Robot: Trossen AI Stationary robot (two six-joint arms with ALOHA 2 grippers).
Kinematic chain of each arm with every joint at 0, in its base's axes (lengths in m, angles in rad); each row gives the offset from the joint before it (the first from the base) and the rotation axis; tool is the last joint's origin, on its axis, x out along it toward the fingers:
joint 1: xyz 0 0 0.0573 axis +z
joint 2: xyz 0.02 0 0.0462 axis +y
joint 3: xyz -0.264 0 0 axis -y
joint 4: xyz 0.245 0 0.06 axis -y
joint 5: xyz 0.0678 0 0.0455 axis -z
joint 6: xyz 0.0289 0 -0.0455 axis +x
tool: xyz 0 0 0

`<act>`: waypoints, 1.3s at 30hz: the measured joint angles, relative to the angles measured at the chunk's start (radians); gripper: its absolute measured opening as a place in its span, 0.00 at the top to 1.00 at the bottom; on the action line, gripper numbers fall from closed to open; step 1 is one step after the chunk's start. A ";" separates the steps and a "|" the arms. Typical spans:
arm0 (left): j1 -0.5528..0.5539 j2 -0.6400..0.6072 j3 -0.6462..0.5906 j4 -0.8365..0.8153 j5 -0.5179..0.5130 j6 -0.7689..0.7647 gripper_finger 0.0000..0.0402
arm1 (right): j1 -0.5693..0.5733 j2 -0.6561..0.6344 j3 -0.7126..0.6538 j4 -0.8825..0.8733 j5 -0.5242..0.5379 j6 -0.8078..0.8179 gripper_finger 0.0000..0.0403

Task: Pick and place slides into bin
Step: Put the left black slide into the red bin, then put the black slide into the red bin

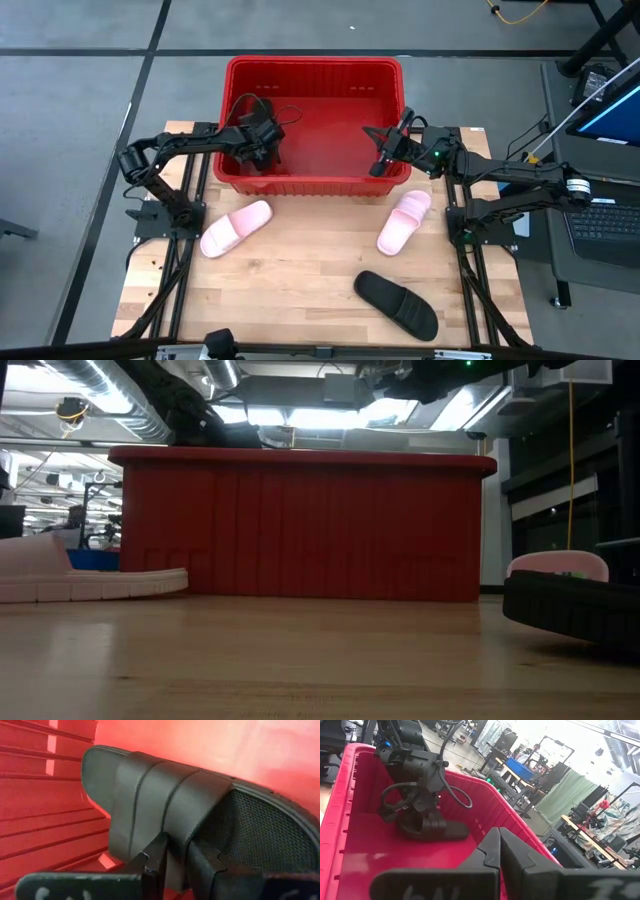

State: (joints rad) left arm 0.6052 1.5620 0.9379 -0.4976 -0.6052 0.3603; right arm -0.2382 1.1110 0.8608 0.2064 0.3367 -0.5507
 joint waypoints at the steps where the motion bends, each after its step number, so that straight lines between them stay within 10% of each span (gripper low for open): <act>1: 0.000 0.000 0.000 0.000 0.005 0.000 0.85 | 0.000 0.000 0.000 0.000 0.000 0.000 0.99; 39: 0.032 -0.089 0.000 -0.055 0.130 0.041 0.65 | 0.000 0.000 0.000 -0.019 -0.044 0.052 0.99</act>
State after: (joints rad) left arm 0.6369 1.4727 0.9375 -0.5522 -0.4752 0.4010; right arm -0.2379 1.1110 0.8608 0.1874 0.2928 -0.4988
